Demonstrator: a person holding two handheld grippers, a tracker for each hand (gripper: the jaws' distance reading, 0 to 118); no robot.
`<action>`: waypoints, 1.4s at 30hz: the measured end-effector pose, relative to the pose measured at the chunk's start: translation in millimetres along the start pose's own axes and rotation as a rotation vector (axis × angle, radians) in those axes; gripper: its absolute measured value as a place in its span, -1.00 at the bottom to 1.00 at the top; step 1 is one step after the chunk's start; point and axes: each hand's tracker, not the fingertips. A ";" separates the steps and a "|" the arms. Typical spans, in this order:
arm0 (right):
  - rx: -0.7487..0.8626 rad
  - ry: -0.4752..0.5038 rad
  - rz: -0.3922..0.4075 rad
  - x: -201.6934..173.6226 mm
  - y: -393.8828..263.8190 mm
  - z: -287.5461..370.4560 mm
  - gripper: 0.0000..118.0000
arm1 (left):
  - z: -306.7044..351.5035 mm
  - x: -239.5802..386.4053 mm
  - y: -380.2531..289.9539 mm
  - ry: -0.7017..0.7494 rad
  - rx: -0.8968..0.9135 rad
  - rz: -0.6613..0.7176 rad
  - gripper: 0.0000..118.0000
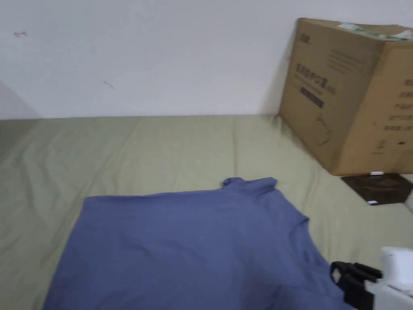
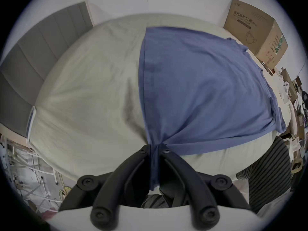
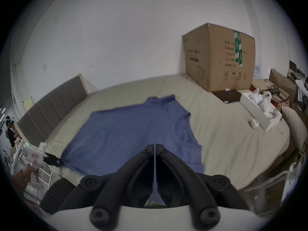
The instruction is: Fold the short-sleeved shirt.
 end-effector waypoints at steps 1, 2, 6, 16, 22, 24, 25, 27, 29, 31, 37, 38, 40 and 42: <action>-0.040 -0.015 0.001 6.3 -2.9 -4.5 -0.94 | 3.1 -0.9 -1.5 -0.013 -0.019 0.007 -0.87; -0.077 -0.029 0.009 12.9 -6.4 -9.1 -0.93 | 7.0 -2.8 -0.9 -0.014 -0.008 0.021 -0.87; -0.321 -0.053 -0.035 43.5 -25.6 -43.1 0.49 | 27.0 -20.6 9.8 -0.183 0.022 0.227 -0.88; -0.573 -0.138 0.018 67.2 -70.7 -88.1 -0.46 | 42.1 3.9 14.9 -0.112 0.000 0.182 -0.88; -0.551 -0.055 -0.014 67.6 -61.3 -66.6 -0.95 | 35.9 -4.1 9.5 -0.126 -0.021 0.223 -0.88; -0.523 -0.052 -0.006 68.8 -57.4 -54.3 -0.95 | 42.3 -6.1 7.6 -0.138 -0.026 0.221 -0.88; -0.506 -0.047 -0.022 70.1 -55.7 -48.5 -0.95 | 44.3 -10.5 7.2 -0.149 -0.024 0.227 -0.88; -0.480 -0.024 -0.072 74.1 -51.9 -35.5 -0.95 | 53.3 -14.5 4.9 -0.169 -0.022 0.245 -0.88; -0.453 -0.002 -0.122 75.8 -46.3 -25.2 -0.95 | 64.9 -21.2 4.8 -0.208 0.009 0.294 -0.88; -0.400 0.026 -0.171 77.4 -33.4 -14.9 -0.94 | 79.3 -27.4 10.7 -0.251 0.060 0.350 -0.88; -0.256 0.138 -0.339 84.3 39.5 -23.7 -0.95 | 77.7 -34.4 78.4 -0.284 0.156 0.377 -0.88; -0.245 0.153 -0.360 79.0 58.8 -34.8 -0.94 | 69.5 -35.4 95.1 -0.287 0.167 0.392 -0.88; -0.234 0.151 -0.379 83.5 81.0 -62.5 -0.94 | 49.2 -38.9 124.7 -0.319 0.196 0.467 -0.88; -0.236 0.136 -0.387 88.0 99.4 -102.3 -0.95 | 20.6 -39.4 153.7 -0.341 0.202 0.503 -0.88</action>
